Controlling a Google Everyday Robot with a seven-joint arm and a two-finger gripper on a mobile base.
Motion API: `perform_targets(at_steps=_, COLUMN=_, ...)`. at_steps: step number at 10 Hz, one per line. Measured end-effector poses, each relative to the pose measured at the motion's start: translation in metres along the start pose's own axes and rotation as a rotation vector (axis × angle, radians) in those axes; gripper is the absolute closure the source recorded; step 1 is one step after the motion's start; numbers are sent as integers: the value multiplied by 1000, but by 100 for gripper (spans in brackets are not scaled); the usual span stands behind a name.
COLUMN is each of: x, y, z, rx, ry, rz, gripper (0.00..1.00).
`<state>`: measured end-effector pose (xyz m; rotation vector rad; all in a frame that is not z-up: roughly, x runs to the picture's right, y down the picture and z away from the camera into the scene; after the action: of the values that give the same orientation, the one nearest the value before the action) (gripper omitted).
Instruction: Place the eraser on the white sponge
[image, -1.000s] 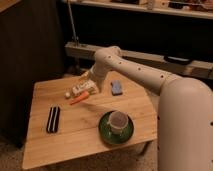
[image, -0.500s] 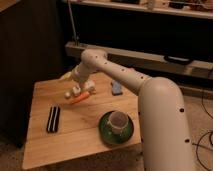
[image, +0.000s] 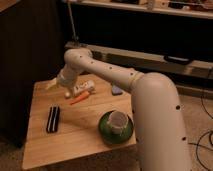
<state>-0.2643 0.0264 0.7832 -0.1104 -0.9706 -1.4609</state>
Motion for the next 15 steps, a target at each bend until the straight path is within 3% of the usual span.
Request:
perform_targets(at_steps=2, x=2, y=10, z=25, rx=-42, ry=-4, rz=8, gripper=20)
perform_targets(at_steps=5, x=0, y=28, z=81, rx=-109, ry=-18, rz=18, gripper=20)
perform_targets(at_steps=7, x=-12, y=22, z=107, rx=-146, ry=-33, rz=-10, gripper=20)
perform_targets(at_steps=9, x=-24, y=9, z=120, rx=-203, ry=-35, rz=-65, gripper=20)
perform_targets(at_steps=11, x=-26, y=8, z=129, rx=-236, ry=-41, rz=-87, gripper=20)
perform_targets(at_steps=15, x=-27, y=15, z=150, rx=-261, ry=-74, rz=-79, gripper=22)
